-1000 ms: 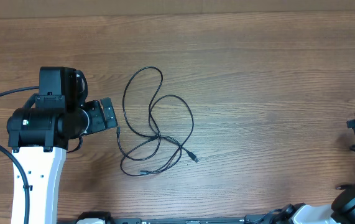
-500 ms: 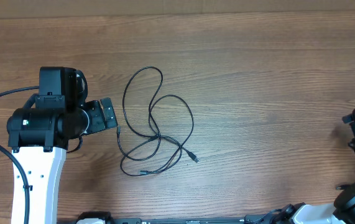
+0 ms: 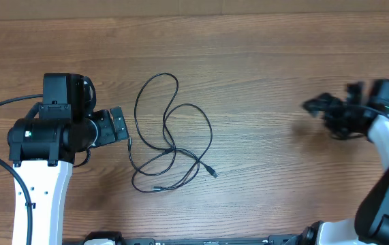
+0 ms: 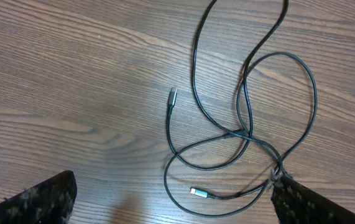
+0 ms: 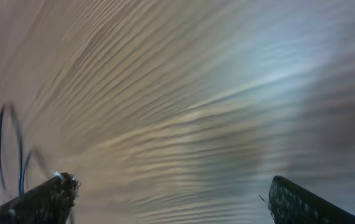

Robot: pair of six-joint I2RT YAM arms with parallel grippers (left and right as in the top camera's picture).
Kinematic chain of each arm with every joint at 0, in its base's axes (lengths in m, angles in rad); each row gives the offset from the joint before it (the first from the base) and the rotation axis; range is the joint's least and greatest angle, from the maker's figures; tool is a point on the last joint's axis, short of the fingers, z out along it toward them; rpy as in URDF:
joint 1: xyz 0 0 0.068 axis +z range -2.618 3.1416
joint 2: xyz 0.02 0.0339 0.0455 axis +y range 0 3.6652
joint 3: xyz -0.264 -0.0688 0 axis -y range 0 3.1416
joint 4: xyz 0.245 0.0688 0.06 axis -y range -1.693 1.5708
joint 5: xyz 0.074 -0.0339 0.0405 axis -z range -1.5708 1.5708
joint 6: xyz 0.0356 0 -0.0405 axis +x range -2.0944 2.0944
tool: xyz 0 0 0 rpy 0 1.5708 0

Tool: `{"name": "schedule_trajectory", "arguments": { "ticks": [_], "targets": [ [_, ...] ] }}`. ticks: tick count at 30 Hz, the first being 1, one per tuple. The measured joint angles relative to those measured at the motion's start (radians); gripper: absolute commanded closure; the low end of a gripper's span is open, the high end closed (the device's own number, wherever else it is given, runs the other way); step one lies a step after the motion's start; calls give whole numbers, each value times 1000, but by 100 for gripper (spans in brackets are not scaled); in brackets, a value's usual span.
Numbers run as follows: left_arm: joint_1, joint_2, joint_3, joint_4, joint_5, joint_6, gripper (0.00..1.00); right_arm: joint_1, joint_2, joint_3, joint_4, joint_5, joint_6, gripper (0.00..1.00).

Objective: Untangle cables
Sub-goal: 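Move the right gripper left onto the central cable tangle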

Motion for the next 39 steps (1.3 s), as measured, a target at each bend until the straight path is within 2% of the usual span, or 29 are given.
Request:
{"name": "schedule_trajectory", "arguments": {
  "ticks": [11,22,33,39],
  "targets": [
    [0,0,0,0,0,0,1,472,0,0,58,-11,-17,0],
    [0,0,0,0,0,0,0,813,0,0,199,32,-22,0],
    [0,0,0,0,0,0,0,975,19,0,286,108,-89,0],
    [0,0,0,0,0,0,1,1003,136,0,340,107,-122,1]
  ]
}}
